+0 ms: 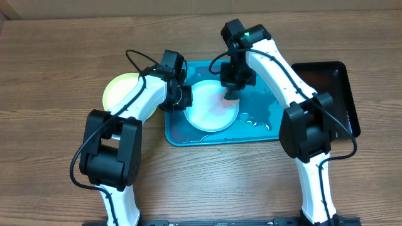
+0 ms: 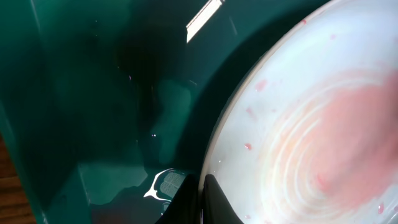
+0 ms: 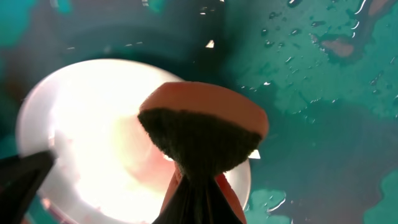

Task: Clean dirty plates on tray and stack at the side
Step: 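Scrub the red sauce on the white plate with the right gripper's sponge, then keep scrubbing around the white plate with the sponge, left gripper holding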

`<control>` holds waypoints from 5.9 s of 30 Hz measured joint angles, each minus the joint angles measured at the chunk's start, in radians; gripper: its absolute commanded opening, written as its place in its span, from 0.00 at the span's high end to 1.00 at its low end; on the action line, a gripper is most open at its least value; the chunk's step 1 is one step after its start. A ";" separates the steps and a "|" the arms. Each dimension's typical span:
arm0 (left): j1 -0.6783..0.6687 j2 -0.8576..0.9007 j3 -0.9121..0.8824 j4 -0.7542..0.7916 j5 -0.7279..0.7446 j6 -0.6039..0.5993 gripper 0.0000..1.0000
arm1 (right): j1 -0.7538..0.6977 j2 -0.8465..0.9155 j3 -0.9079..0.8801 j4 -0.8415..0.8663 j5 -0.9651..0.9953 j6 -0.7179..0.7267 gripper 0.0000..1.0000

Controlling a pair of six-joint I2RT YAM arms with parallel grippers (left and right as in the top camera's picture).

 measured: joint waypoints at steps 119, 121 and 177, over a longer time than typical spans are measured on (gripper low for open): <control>0.005 0.004 0.000 -0.012 -0.012 0.003 0.96 | 0.042 -0.021 -0.266 0.309 -0.191 -0.009 0.96; 0.005 0.004 0.000 -0.014 -0.011 0.003 0.96 | 0.045 -0.021 -0.266 0.275 -0.214 -0.009 0.96; 0.004 0.004 0.000 -0.018 -0.003 0.003 0.96 | -0.043 -0.021 -0.266 0.162 -0.143 -0.042 0.96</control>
